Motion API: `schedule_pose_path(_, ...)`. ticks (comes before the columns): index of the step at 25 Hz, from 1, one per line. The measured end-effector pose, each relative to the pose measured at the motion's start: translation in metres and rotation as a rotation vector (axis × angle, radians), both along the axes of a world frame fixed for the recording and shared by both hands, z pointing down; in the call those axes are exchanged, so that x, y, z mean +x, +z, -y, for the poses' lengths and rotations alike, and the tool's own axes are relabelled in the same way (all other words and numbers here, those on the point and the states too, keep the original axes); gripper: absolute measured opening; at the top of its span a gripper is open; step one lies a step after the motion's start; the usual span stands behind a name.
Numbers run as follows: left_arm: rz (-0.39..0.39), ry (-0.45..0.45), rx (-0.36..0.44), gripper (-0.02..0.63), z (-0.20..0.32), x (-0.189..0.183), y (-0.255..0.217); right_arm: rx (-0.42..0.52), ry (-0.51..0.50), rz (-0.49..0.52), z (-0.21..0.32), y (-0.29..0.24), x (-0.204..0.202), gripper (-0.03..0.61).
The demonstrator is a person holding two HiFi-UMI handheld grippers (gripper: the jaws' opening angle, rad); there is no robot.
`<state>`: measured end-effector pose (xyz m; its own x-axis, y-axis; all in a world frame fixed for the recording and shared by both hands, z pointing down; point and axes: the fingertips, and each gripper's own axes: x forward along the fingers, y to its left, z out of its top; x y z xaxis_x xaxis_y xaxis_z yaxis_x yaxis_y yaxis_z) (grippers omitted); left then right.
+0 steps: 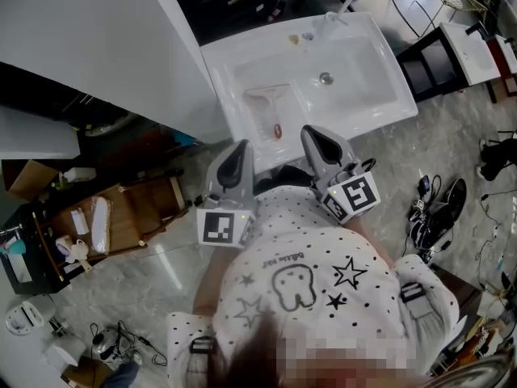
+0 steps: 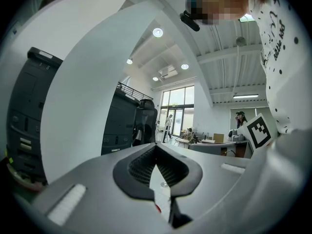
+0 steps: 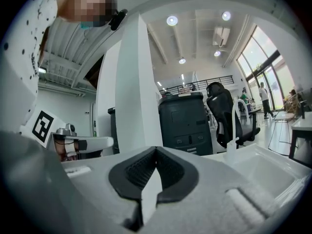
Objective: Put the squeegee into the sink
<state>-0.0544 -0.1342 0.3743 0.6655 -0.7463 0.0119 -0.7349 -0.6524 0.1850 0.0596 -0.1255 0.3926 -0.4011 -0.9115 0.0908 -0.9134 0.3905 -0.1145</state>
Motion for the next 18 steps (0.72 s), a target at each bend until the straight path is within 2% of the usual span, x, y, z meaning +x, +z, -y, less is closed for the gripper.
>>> schedule_pose_path(18, 0.005, 0.007, -0.015, 0.002, -0.005, 0.006, 0.004, -0.065, -0.006, 0.022, -0.006, 0.022, -0.002, -0.002)
